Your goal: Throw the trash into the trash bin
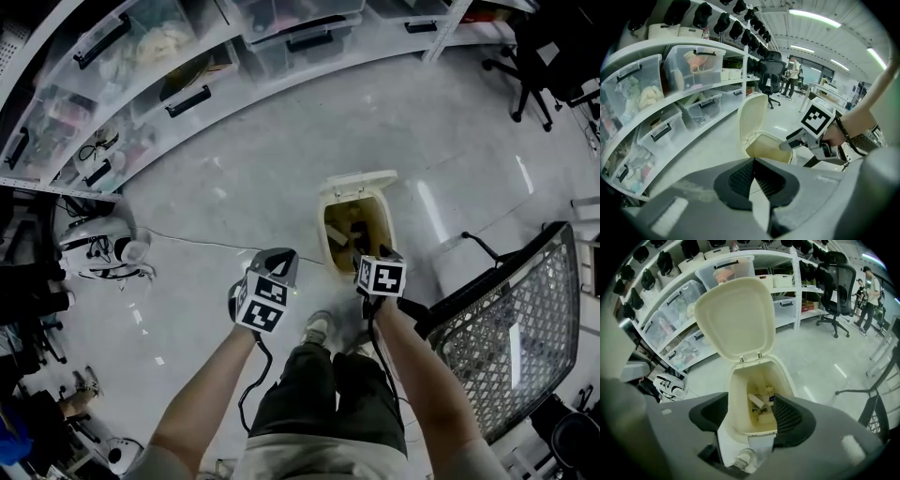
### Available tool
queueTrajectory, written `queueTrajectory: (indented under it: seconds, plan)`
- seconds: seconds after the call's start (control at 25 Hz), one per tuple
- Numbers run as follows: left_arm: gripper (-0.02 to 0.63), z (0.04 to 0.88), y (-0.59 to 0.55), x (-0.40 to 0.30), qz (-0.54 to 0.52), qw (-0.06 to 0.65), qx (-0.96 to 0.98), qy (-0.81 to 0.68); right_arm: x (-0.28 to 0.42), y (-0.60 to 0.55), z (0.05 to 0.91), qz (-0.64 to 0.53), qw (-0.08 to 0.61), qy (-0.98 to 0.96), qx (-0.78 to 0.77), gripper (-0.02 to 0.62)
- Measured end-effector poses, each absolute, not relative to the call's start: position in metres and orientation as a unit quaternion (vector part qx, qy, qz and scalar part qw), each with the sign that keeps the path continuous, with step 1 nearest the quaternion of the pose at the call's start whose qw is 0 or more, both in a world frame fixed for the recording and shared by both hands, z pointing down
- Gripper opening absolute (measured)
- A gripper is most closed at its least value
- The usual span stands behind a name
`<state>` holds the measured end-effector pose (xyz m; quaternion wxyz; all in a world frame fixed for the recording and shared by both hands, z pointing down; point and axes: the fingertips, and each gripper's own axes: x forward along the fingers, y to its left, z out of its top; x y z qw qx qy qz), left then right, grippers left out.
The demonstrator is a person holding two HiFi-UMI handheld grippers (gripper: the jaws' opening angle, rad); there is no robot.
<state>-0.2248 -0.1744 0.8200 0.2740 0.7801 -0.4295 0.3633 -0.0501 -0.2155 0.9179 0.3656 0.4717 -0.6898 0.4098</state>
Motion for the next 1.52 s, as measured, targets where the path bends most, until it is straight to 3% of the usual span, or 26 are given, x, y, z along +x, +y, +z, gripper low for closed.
queueTrajectory:
  seconds: [0.32, 0.52, 0.92, 1.52]
  plan:
    - [0.003, 0.773, -0.178, -0.220, 0.354, 0.250, 0.790, -0.433, -0.047, -0.219, 0.837, 0.357, 0.338, -0.733, 0.470, 0.122]
    - [0.003, 0.717, -0.181, -0.214, 0.336, 0.227, 0.798, -0.445, -0.034, -0.220, 0.755, 0.305, 0.309, -0.769, 0.470, 0.050]
    - [0.003, 0.586, -0.178, -0.186, 0.302, 0.160, 0.823, -0.454, 0.015, -0.194, 0.592, 0.220, 0.245, -0.805, 0.494, 0.006]
    - [0.003, 0.374, -0.157, -0.114, 0.214, 0.038, 0.870, -0.443, 0.059, -0.121, 0.330, 0.075, 0.127, -0.840, 0.522, 0.005]
